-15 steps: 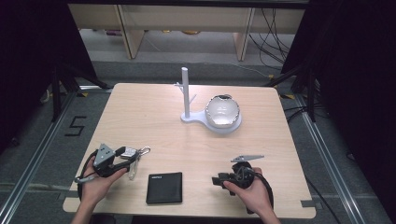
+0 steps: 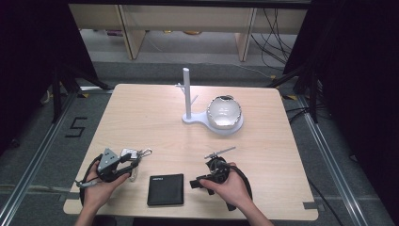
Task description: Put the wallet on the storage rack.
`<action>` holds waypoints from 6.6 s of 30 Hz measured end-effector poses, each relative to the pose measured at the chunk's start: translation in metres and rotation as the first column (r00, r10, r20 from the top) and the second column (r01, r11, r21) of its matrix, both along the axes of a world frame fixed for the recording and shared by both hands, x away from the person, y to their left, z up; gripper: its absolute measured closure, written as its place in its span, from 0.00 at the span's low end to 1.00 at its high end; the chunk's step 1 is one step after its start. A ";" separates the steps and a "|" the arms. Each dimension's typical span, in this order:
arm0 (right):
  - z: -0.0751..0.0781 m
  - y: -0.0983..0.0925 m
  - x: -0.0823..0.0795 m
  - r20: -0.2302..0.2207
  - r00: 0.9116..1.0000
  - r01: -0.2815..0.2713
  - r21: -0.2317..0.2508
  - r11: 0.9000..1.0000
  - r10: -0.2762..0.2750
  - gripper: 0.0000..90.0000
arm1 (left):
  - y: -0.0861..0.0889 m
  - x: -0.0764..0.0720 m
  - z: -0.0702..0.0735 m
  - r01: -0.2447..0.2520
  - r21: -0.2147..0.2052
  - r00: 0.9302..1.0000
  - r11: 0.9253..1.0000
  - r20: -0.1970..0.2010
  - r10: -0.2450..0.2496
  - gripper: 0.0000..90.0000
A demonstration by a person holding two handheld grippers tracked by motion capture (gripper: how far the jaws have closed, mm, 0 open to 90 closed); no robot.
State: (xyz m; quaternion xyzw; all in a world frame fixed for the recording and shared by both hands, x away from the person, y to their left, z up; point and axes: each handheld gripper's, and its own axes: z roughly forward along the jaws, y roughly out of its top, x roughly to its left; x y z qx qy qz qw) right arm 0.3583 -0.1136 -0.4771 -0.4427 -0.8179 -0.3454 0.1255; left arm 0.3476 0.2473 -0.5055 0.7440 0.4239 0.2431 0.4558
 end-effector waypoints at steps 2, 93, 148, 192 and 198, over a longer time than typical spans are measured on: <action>0.001 0.008 0.001 -0.013 1.000 -0.009 -0.016 1.000 0.009 0.66 | -0.001 -0.001 0.001 0.007 0.003 1.000 1.000 0.005 -0.007 0.62; 0.113 -0.038 0.020 0.412 0.878 0.005 -0.517 0.856 0.243 0.93 | 0.003 0.001 -0.004 -0.024 0.003 0.999 1.000 0.042 0.024 0.55; 0.144 -0.106 0.054 0.539 0.741 0.098 -0.677 0.730 0.401 0.93 | 0.003 0.001 -0.005 -0.041 -0.032 0.998 0.999 0.053 0.042 0.52; 0.177 -0.101 0.082 0.632 0.675 0.191 -0.648 0.737 0.381 0.93 | 0.006 0.001 -0.005 -0.048 -0.028 0.997 0.998 0.053 0.049 0.52; 0.178 -0.096 0.086 0.647 0.659 0.200 -0.642 0.741 0.383 0.93 | 0.007 0.001 -0.005 -0.050 -0.028 0.997 0.998 0.052 0.051 0.52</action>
